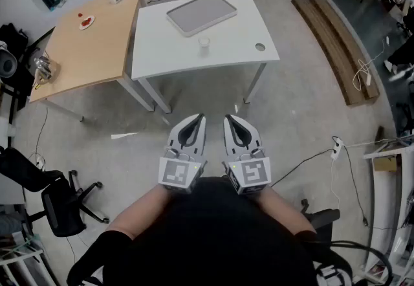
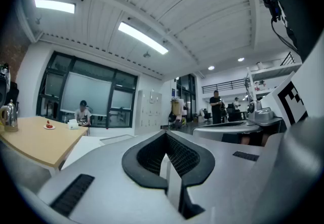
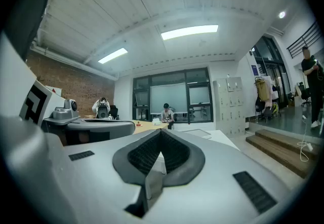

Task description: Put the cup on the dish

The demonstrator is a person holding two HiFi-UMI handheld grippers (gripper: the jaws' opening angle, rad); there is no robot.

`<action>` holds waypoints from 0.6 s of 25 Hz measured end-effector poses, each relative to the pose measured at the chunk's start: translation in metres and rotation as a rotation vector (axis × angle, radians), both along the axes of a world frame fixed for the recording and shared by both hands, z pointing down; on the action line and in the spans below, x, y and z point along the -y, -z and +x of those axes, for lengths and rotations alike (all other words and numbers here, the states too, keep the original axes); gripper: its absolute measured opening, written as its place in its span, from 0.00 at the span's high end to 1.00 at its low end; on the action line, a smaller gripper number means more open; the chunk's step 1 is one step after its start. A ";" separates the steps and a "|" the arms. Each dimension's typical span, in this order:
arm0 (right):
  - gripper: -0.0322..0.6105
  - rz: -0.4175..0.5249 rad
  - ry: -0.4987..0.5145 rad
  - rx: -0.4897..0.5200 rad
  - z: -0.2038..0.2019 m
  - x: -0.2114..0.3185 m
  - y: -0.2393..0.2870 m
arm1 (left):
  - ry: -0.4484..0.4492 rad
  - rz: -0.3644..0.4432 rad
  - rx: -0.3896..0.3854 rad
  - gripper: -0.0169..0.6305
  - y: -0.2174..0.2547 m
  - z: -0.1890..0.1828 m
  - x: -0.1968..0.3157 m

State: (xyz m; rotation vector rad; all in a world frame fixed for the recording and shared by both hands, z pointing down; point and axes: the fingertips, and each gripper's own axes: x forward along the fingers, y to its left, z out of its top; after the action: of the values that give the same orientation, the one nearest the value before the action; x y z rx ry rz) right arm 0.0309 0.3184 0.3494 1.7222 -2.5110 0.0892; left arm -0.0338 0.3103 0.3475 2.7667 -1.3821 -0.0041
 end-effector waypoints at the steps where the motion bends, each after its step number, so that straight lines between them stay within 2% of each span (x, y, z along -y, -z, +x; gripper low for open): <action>1: 0.93 0.017 0.011 0.008 -0.001 0.000 -0.001 | -0.001 -0.004 0.001 0.96 -0.001 0.000 0.000; 6: 0.93 0.025 -0.003 0.003 0.001 -0.002 0.005 | 0.003 -0.012 0.010 0.96 -0.005 0.002 -0.003; 15: 0.93 0.032 0.042 -0.006 0.013 -0.004 0.000 | 0.018 -0.024 0.003 0.96 -0.005 0.016 -0.003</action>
State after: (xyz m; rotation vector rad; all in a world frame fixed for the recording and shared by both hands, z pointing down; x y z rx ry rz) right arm 0.0441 0.3220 0.3494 1.6782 -2.5562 0.0401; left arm -0.0182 0.3136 0.3528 2.7360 -1.3982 0.0162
